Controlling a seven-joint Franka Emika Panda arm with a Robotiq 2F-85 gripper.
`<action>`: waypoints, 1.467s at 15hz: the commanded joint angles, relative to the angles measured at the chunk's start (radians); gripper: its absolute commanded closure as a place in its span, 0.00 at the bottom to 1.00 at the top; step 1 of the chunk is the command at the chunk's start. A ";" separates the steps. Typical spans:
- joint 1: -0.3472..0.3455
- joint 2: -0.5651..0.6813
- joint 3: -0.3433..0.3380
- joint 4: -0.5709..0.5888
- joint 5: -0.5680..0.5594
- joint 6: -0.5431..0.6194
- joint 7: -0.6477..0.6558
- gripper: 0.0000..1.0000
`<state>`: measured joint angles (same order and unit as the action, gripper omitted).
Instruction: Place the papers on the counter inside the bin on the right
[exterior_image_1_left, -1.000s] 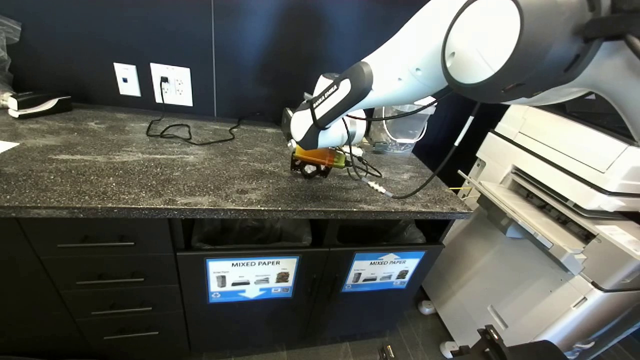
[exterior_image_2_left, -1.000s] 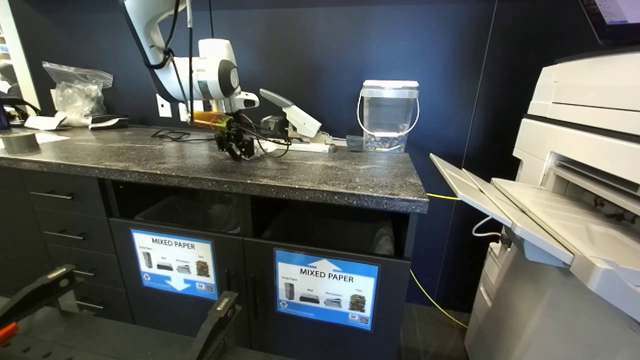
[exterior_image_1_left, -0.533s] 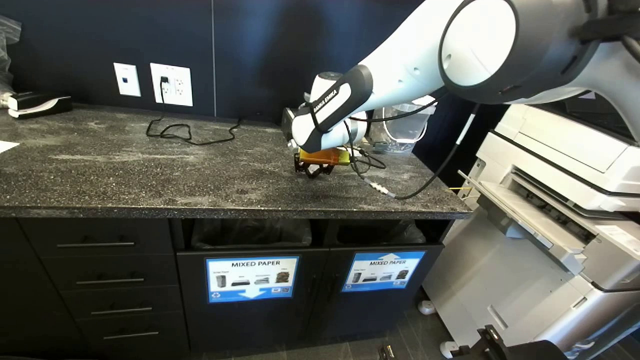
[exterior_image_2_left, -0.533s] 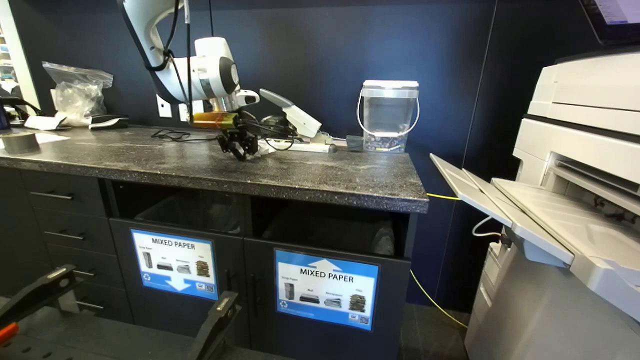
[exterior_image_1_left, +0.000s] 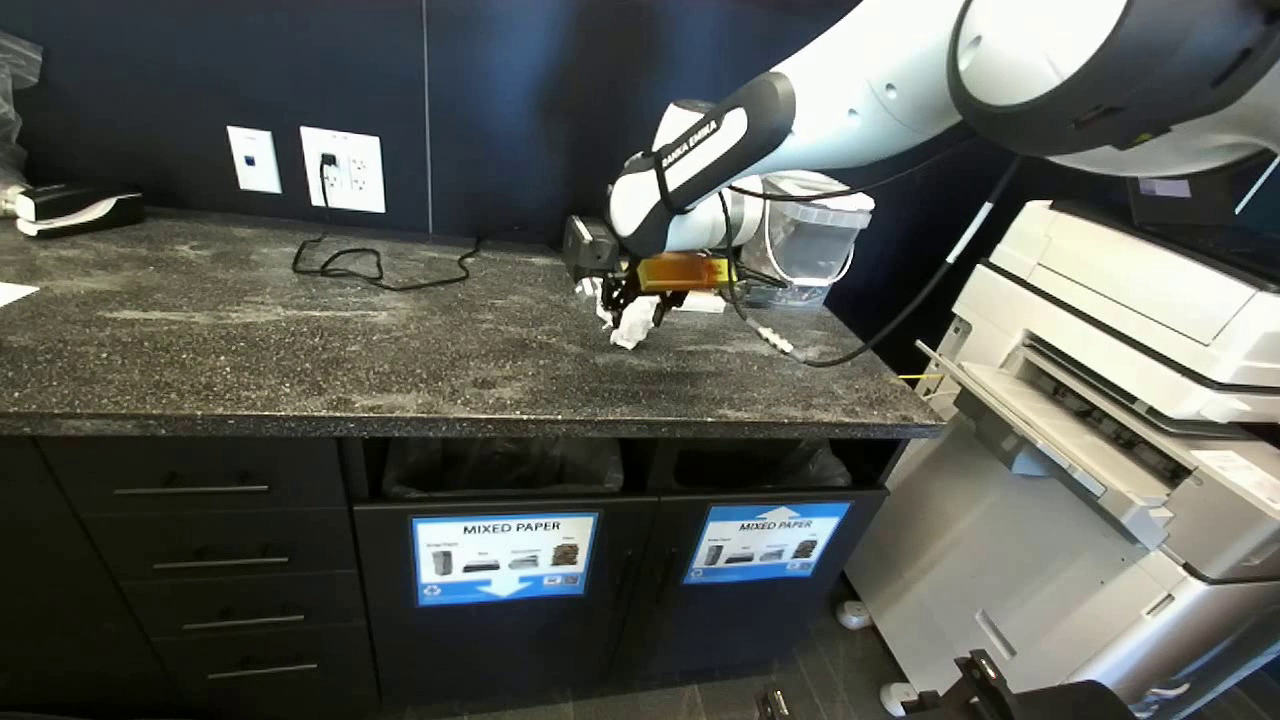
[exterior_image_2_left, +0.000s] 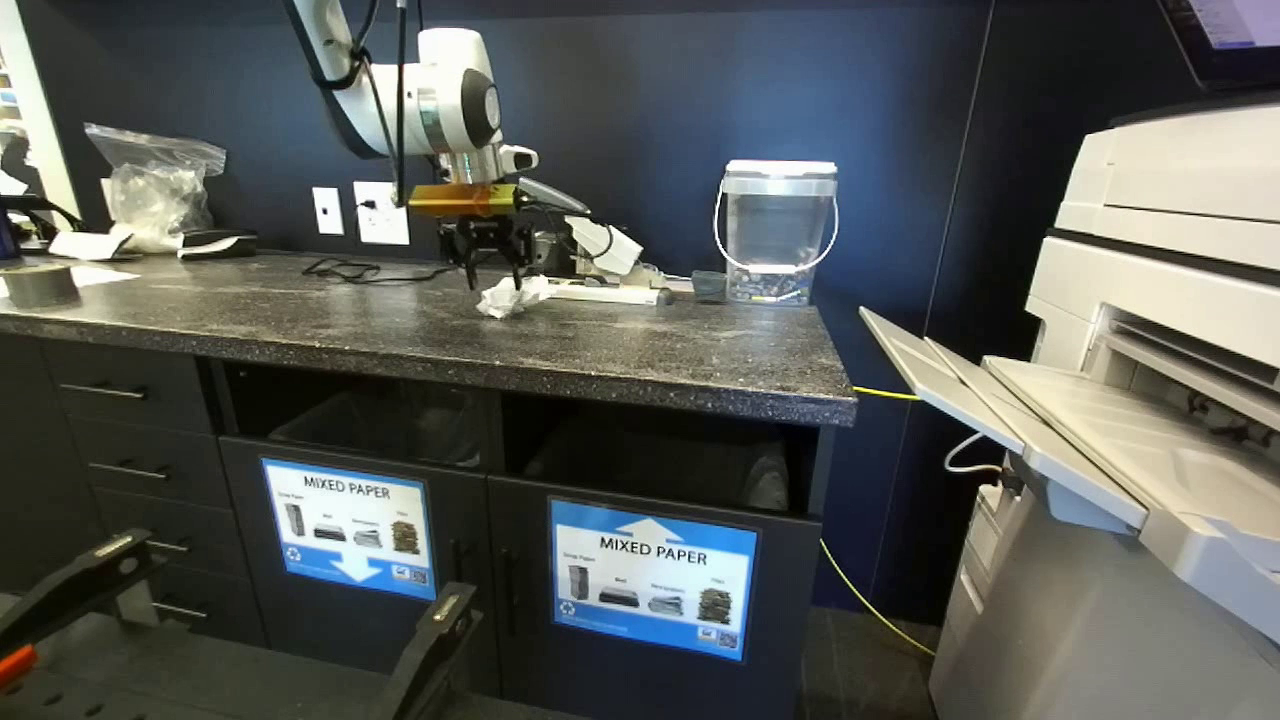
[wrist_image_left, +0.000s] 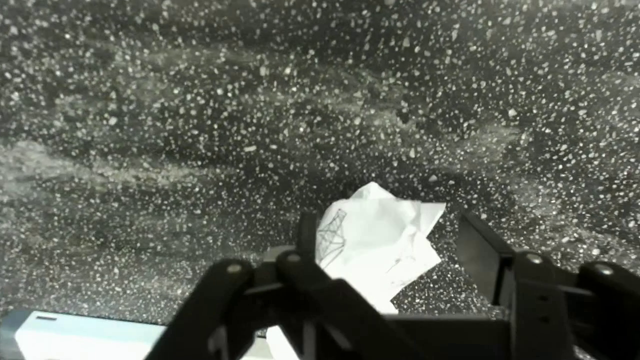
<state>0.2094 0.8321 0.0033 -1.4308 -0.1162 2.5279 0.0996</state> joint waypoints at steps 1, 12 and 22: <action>-0.063 0.003 0.074 0.041 0.041 -0.043 -0.121 0.00; -0.040 0.145 0.023 0.245 0.099 -0.049 0.038 0.00; 0.005 0.275 -0.047 0.378 0.086 -0.076 0.161 0.25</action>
<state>0.2030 1.0503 -0.0249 -1.1473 -0.0216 2.4793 0.2293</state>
